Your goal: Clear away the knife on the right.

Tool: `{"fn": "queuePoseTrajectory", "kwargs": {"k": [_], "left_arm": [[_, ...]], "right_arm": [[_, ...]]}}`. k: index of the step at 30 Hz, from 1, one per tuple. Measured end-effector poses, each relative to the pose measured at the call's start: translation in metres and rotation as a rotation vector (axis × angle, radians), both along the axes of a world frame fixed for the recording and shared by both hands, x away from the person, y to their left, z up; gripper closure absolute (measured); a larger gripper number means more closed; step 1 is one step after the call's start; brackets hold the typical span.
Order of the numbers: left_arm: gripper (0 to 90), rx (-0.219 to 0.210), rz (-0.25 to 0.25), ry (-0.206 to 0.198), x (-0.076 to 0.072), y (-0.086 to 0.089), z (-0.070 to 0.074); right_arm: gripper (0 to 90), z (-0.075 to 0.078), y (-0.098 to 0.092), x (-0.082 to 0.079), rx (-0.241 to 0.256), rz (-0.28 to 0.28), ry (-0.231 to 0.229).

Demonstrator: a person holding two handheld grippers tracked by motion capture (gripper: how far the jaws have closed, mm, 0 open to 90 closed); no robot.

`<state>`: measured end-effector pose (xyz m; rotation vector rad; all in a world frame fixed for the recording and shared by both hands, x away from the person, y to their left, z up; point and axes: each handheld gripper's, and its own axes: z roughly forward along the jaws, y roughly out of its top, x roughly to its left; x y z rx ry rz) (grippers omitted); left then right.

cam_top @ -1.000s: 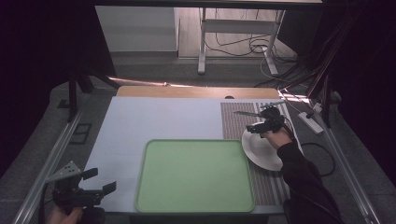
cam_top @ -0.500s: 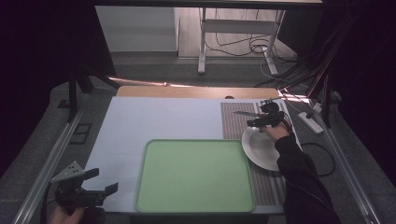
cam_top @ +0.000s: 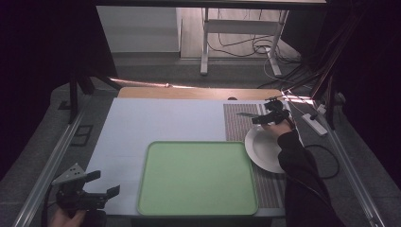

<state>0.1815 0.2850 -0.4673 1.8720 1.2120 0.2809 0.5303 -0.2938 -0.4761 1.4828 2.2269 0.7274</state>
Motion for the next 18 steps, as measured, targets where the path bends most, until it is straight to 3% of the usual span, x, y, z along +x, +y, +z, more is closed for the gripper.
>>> {"fn": "queuePoseTrajectory", "kwargs": {"k": [5, 7, 9, 12, 16, 18], "left_arm": [[1.9, 0.0, -0.005, -0.002, 0.0, 0.0, 0.0], [1.8, -0.002, -0.005, -0.002, 0.0, 0.0, 0.0], [1.9, -0.005, -0.004, -0.001, 0.0, 0.0, 0.0], [2.1, -0.007, -0.005, 0.0, 0.0, 0.001, 0.0], [2.3, -0.006, -0.006, -0.001, 0.0, 0.0, 0.0], [2.3, -0.003, -0.008, -0.001, 0.0, 0.0, 0.0]], "right_arm": [[0.3, -0.003, -0.003, 0.007, -0.005, -0.015, 0.015], [8.9, -0.002, -0.006, 0.01, 0.005, -0.014, 0.011], [23.2, 0.001, -0.009, 0.013, 0.02, -0.005, 0.008], [41.4, 0.003, -0.014, 0.016, -0.004, 0.016, 0.002], [58.2, 0.004, -0.02, 0.023, -0.028, 0.022, -0.005], [68.5, 0.004, -0.023, 0.029, 0.002, 0.022, -0.001]]}}
